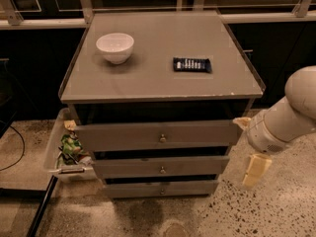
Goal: Open middle drawer
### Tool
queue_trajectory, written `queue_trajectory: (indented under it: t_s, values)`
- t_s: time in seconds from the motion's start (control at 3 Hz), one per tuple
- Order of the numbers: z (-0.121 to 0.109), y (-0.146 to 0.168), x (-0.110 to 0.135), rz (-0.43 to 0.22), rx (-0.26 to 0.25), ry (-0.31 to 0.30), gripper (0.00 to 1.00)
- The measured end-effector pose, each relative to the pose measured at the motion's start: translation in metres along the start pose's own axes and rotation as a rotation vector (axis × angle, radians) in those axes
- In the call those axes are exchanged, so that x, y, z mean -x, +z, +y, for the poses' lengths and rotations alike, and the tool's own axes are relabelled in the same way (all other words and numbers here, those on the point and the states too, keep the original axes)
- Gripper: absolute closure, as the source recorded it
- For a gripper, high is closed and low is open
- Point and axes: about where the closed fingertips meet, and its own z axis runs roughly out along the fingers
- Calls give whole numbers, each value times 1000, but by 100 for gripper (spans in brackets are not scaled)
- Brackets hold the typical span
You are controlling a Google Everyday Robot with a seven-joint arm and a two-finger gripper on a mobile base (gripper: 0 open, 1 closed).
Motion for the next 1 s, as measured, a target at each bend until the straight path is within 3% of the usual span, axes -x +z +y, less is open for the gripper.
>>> queue_trajectory:
  t_s: [0.33,1.0]
  values:
    - [-8,47,-17,-46,13,28,0]
    - [-17,133,-45,-132,-32,-29,0]
